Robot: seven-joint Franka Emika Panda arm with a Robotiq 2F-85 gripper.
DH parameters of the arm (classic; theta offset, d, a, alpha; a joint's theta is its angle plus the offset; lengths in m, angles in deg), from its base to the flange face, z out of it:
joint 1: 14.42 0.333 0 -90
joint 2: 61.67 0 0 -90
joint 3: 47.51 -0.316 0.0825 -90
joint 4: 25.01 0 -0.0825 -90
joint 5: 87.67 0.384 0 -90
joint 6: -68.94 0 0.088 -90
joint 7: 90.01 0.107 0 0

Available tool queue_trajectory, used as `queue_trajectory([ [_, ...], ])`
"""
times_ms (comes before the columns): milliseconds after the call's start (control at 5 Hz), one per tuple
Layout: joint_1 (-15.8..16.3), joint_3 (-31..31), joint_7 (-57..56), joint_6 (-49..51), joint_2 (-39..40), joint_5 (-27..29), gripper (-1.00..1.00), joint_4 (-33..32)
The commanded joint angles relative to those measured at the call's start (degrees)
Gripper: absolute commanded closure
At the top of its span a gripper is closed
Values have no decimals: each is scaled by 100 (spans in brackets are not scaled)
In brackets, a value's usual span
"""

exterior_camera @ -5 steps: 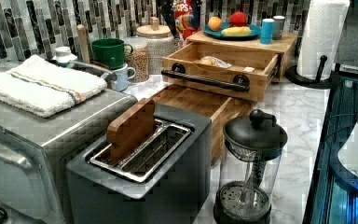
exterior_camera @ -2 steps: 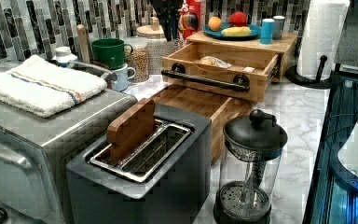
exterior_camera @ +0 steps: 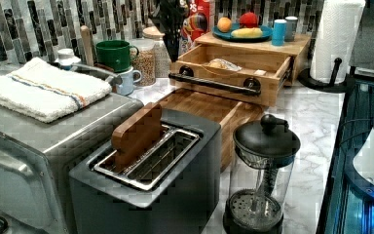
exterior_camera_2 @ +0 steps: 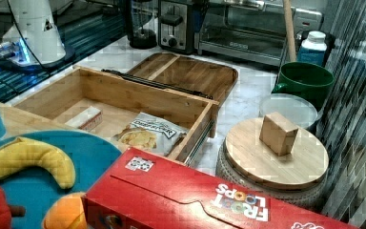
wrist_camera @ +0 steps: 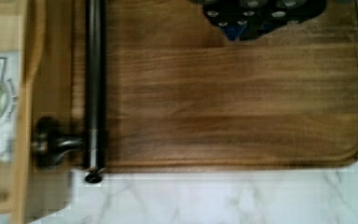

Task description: Close the drawer.

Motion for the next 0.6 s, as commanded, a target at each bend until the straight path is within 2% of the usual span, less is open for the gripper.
queue_trajectory([
  [200,-89,-109,-418,-928,428,-227,100,-751],
  [400,-155,-52,-489,-1295,409,-615,100,-961],
  [600,-201,-12,-666,-1238,357,-612,100,-986],
])
